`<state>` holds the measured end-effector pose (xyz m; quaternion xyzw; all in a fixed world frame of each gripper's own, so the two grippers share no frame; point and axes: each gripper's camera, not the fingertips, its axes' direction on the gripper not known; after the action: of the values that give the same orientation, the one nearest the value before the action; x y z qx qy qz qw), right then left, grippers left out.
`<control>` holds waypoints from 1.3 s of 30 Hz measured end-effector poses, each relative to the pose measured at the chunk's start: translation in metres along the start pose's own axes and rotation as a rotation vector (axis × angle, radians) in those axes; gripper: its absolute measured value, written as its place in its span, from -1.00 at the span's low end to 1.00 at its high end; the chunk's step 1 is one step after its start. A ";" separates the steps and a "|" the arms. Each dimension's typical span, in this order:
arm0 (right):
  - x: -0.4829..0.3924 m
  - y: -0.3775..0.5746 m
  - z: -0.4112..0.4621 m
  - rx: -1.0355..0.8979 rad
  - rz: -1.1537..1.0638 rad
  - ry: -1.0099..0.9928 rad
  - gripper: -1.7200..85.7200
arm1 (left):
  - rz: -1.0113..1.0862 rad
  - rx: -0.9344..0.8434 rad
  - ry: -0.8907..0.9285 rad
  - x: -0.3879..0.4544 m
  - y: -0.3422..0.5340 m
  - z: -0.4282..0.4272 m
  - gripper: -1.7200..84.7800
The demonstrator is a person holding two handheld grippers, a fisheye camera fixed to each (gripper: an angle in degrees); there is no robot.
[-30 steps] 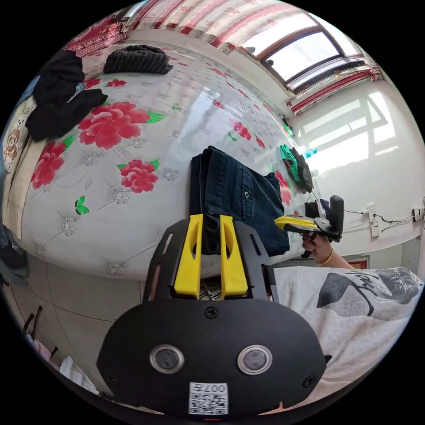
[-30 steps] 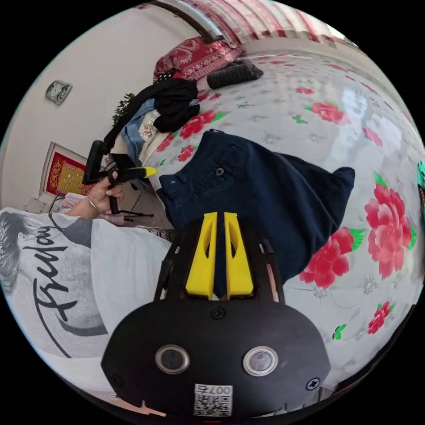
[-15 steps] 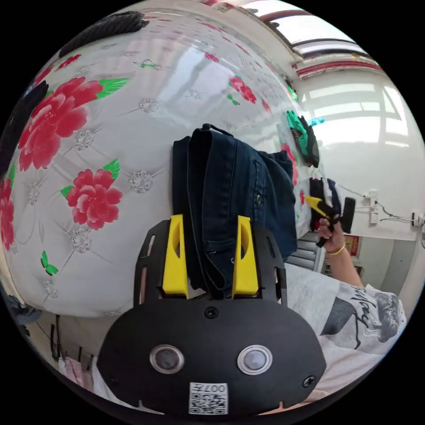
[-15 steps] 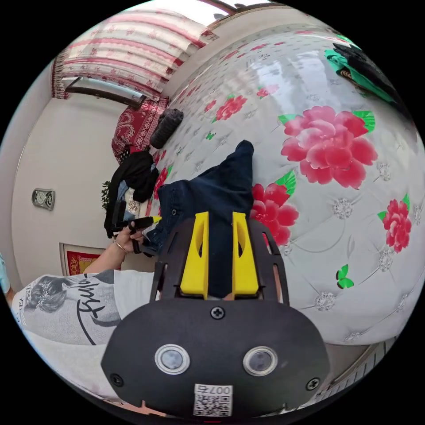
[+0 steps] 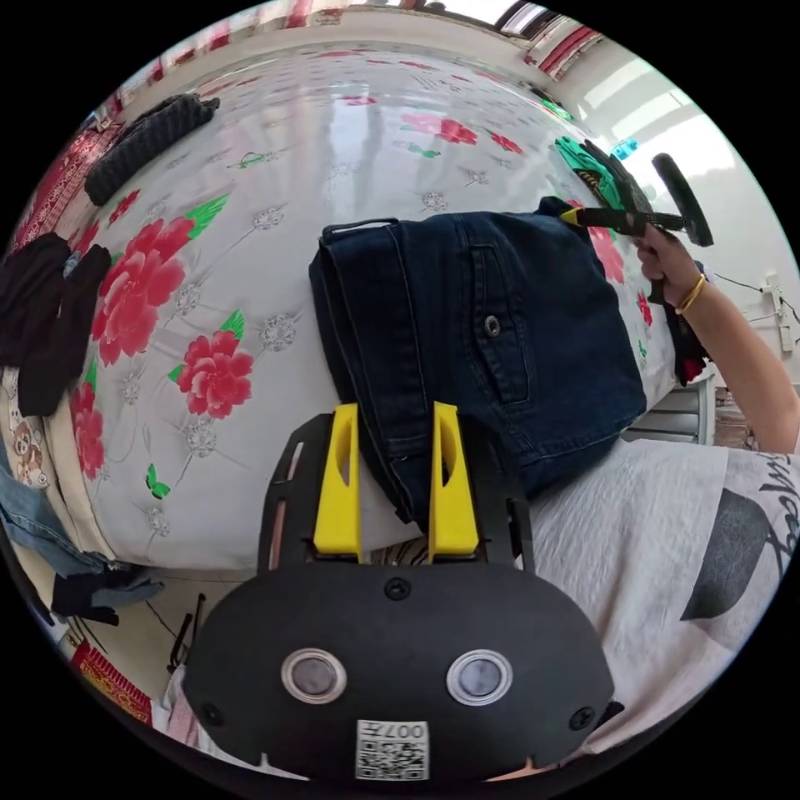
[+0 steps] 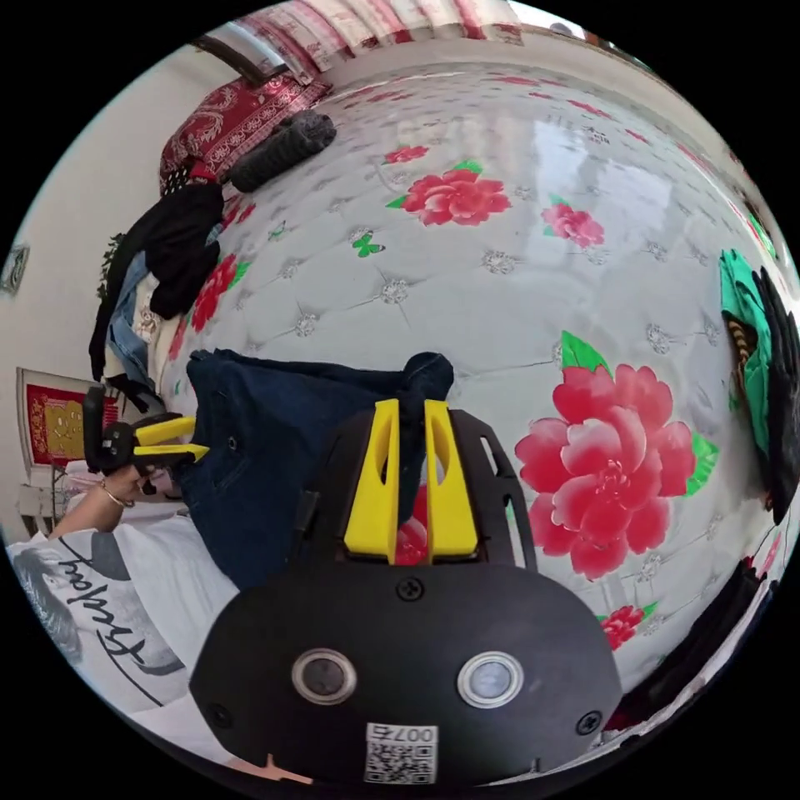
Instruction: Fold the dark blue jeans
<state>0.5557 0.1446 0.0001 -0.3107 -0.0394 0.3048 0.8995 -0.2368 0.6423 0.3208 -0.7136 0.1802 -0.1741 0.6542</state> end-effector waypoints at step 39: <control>-0.190 -0.151 -0.064 -0.394 -0.191 0.008 -0.92 | 0.120 0.188 0.741 -0.193 -0.053 -0.208 -0.82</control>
<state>0.4970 -0.0923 0.0591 -0.4767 -0.1239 0.2032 0.8462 -0.5051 0.5588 0.3887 -0.5276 0.4291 -0.3971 0.6164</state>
